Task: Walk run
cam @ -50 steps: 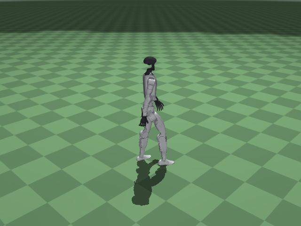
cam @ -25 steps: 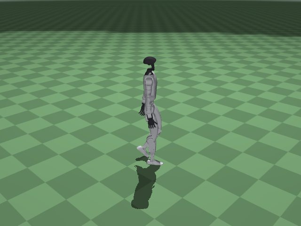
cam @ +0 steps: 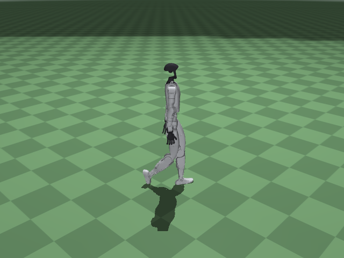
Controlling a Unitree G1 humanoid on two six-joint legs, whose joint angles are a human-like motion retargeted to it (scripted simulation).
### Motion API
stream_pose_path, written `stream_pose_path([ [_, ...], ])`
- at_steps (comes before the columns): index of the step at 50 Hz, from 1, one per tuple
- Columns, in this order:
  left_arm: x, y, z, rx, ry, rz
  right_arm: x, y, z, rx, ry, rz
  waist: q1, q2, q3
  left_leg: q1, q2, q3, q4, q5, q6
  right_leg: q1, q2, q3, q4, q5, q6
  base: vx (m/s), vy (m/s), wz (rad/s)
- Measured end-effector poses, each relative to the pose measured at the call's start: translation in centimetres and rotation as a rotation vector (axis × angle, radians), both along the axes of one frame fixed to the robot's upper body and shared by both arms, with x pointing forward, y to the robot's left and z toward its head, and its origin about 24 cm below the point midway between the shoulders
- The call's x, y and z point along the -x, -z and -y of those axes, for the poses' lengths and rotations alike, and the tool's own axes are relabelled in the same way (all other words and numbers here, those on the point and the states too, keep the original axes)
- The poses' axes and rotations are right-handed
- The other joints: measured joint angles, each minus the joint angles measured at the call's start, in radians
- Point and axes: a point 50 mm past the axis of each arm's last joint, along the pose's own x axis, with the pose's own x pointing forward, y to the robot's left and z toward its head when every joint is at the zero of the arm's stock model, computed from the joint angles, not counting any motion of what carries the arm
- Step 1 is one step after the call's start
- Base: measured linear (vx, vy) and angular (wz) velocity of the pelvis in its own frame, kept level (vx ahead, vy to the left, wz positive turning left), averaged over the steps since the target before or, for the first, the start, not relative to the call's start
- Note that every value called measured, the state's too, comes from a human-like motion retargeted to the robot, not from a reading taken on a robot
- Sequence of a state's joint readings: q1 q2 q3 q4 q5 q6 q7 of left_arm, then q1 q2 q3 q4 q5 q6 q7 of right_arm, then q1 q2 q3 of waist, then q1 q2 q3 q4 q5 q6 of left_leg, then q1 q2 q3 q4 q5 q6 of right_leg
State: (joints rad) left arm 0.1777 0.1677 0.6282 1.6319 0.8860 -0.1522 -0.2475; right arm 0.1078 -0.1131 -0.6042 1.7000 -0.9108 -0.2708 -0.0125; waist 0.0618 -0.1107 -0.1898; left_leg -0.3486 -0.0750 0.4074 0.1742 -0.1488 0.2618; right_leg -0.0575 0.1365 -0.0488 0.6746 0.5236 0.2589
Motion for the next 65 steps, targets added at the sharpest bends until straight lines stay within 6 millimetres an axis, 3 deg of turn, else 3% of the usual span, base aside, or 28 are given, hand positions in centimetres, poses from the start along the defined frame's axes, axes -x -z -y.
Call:
stream_pose_path([
  [2,-3.4,0.4,-0.5,-0.007,0.056,0.102,0.9,-0.1,-0.4,0.002,0.068,-0.02,-0.013,0.049,-0.007,0.033,0.013,-0.05,-0.024,-0.008,0.0,-0.077,0.055,0.036,0.072,-0.01,-0.008,0.75,0.19,1.17],
  [4,-7.0,0.6,-1.0,-0.033,0.138,0.22,1.4,-0.1,-0.8,0.006,0.136,-0.031,-0.033,0.116,-0.008,0.062,0.036,-0.116,-0.038,-0.016,-0.003,-0.15,0.11,0.084,0.076,-0.09,-0.069,0.76,0.26,1.32],
  [8,-14.2,-0.2,-1.4,-0.075,0.348,0.472,2.5,-0.2,-1.3,0.019,0.257,-0.027,-0.106,0.182,0.002,0.141,0.026,-0.221,-0.059,-0.034,-0.016,-0.282,0.016,0.089,0.041,-0.32,-0.213,0.68,0.13,1.85],
  [9,-15.8,-0.6,-1.6,-0.087,0.397,0.528,2.8,-0.2,-1.4,0.014,0.273,-0.035,-0.123,0.187,0.002,0.158,0.016,-0.246,-0.062,-0.041,-0.017,-0.307,-0.022,0.088,-0.008,-0.349,-0.226,0.72,0.03,1.78],
  [14,-22.2,-3.2,-3.0,-0.172,0.579,0.751,4.1,-0.4,-2.2,-0.042,0.251,-0.1,-0.163,0.149,0.022,0.262,-0.057,-0.335,-0.07,-0.08,-0.027,-0.373,-0.164,0.164,-0.358,-0.38,-0.201,0.8,-0.12,1.41],
  [18,-24.4,-4.4,-3.8,-0.228,0.632,0.818,4.0,-0.4,-2.4,-0.068,0.156,-0.123,-0.165,0.132,0.051,0.356,-0.066,-0.378,-0.069,-0.103,-0.059,-0.417,-0.204,0.225,-0.601,-0.481,-0.177,0.74,-0.19,1.02],
  [22,-22.6,-3.5,-4.0,-0.232,0.58,0.758,3.2,-0.2,-1.4,-0.047,0.069,-0.103,-0.169,0.143,0.058,0.424,-0.042,-0.397,-0.046,-0.089,-0.102,-0.41,-0.205,0.232,-0.718,-0.56,-0.114,0.82,-0.24,0.85],
  [25,-18.8,-1.9,-3.7,-0.202,0.498,0.651,2.7,-0.2,-0.2,-0.013,0.067,-0.092,-0.202,0.136,0.043,0.454,-0.046,-0.445,0.003,-0.012,-0.154,-0.398,-0.218,0.132,-0.619,-0.559,-0.136,0.98,-0.3,1.37],
  [27,-15.0,-0.8,-3.6,-0.18,0.437,0.522,2.7,-0.2,0.2,0.001,0.103,-0.091,-0.266,0.139,0.035,0.451,-0.037,-0.508,0.094,0.116,-0.206,-0.357,-0.215,0.183,-0.594,-0.46,-0.099,0.98,-0.37,1.95],
  [29,-10.9,0.0,-3.2,-0.154,0.387,0.363,2.8,-0.3,0.7,0.009,0.151,-0.09,-0.268,0.159,0.02,0.4,-0.012,-0.521,0.238,0.308,-0.285,-0.321,-0.166,0.305,-0.559,-0.48,-0.143,1.11,-0.45,1.28],
  [31,-7.2,0.4,-2.4,-0.136,0.343,0.216,2.5,-0.3,1.4,0.016,0.196,-0.09,-0.257,0.167,0.019,0.309,-0.003,-0.524,0.445,0.474,-0.383,-0.288,-0.188,0.2,-0.537,-0.507,-0.187,0.82,-0.27,1.01],
  [33,-4.3,0.3,-1.9,-0.128,0.279,0.104,1.6,-0.3,2.3,0.03,0.195,-0.084,-0.235,0.135,0.012,0.218,0.005,-0.427,0.61,0.617,-0.409,-0.253,-0.232,0.078,-0.537,-0.525,-0.236,0.77,-0.27,0.54],
  [35,-2.0,0.1,-1.4,-0.091,0.232,0.029,0.2,-0.2,3.1,0.059,0.169,-0.06,-0.247,0.127,0.015,0.129,0.099,-0.295,0.73,0.578,-0.3,-0.217,-0.197,0.106,-0.536,-0.552,-0.28,0.94,-0.34,1.17],
  [37,-0.1,0.0,-0.6,-0.043,0.219,-0.021,-1.6,-0.2,3.9,0.092,0.135,-0.007,-0.238,0.121,0.033,0.049,0.127,-0.235,0.793,0.433,-0.232,-0.174,-0.188,0.079,-0.548,-0.56,-0.298,0.6,-0.21,0.89],
  [40,2.1,-0.3,0.3,-0.024,0.222,-0.062,-4.0,-0.3,5.1,0.108,0.078,0.093,-0.116,0.066,0.057,-0.073,0.093,-0.141,0.775,0.304,-0.212,-0.107,-0.205,0.059,-0.581,-0.568,-0.31,0.65,-0.2,-0.38],
  [44,4.5,-0.9,0.8,-0.04,0.235,-0.117,-6.8,-0.8,6.6,0.127,0.028,0.21,-0.019,0.049,0.067,-0.213,0.085,-0.105,0.558,0.166,-0.154,-0.03,-0.172,0.016,-0.626,-0.602,-0.332,0.68,-0.16,0.22],
  [47,5.8,-1.2,1.5,-0.035,0.205,-0.162,-8.5,-1.2,7.7,0.167,0.015,0.275,-0.001,0.058,0.076,-0.246,0.119,-0.002,0.297,0.142,-0.1,0.03,-0.132,-0.037,-0.647,-0.636,-0.345,0.71,-0.13,0.88],
  [50,6.6,-1.4,2.4,-0.022,0.136,-0.194,-9.6,-1.6,8.4,0.187,0.015,0.308,0.013,0.057,0.07,-0.271,0.076,0.04,0.046,0.107,-0.094,0.08,-0.101,-0.088,-0.659,-0.659,-0.345,0.75,-0.13,0.66],
  [52,6.9,-1.5,3.0,-0.005,0.087,-0.208,-9.9,-1.6,8.4,0.181,0.02,0.312,0.011,0.041,0.055,-0.277,0.039,0.046,-0.055,0.078,-0.048,0.103,-0.102,-0.133,-0.659,-0.648,-0.331,0.9,-0.11,0.52],
  [54,7.1,-1.5,3.8,0.023,0.042,-0.211,-10.0,-1.5,8.0,0.162,0.018,0.302,0.029,0.006,0.048,-0.244,0.046,0.13,-0.08,0.066,-0.002,0.126,-0.118,-0.117,-0.638,-0.607,-0.312,1.12,-0.08,-0.22],
  [57,6.9,-1.5,4.4,0.054,-0.003,-0.194,-9.2,-1.1,6.7,0.118,0.012,0.273,0.064,-0.04,0.026,-0.171,0.088,0.302,-0.046,0.113,0.0,0.16,-0.148,-0.106,-0.586,-0.46,-0.247,1.09,-0.04,-0.44],
  [60,5.1,-1.0,3.4,0.029,-0.028,-0.152,-7.8,-0.5,4.5,0.061,0.003,0.254,0.037,-0.044,-0.011,-0.192,0.074,0.098,0.025,0.048,0.0,0.152,-0.144,-0.113,-0.492,-0.17,-0.174,1.17,0.01,0.53],
  [62,2.9,-0.4,2.7,-0.022,-0.03,-0.085,-6.1,-0.2,3.4,0.034,0.01,0.226,0.004,0.0,-0.011,-0.131,0.075,0.076,0.026,0.016,0.0,0.099,-0.074,-0.03,-0.331,-0.023,-0.143,0.88,0.15,1.68],
  [65,-2.5,0.6,1.5,-0.1,-0.027,0.084,-3.9,0.0,2.3,-0.011,0.006,0.14,-0.045,0.054,0.003,-0.041,0.047,-0.007,-0.003,-0.011,0.0,-0.033,0.008,0.011,-0.035,0.0,-0.143,1.08,0.14,1.8],
])
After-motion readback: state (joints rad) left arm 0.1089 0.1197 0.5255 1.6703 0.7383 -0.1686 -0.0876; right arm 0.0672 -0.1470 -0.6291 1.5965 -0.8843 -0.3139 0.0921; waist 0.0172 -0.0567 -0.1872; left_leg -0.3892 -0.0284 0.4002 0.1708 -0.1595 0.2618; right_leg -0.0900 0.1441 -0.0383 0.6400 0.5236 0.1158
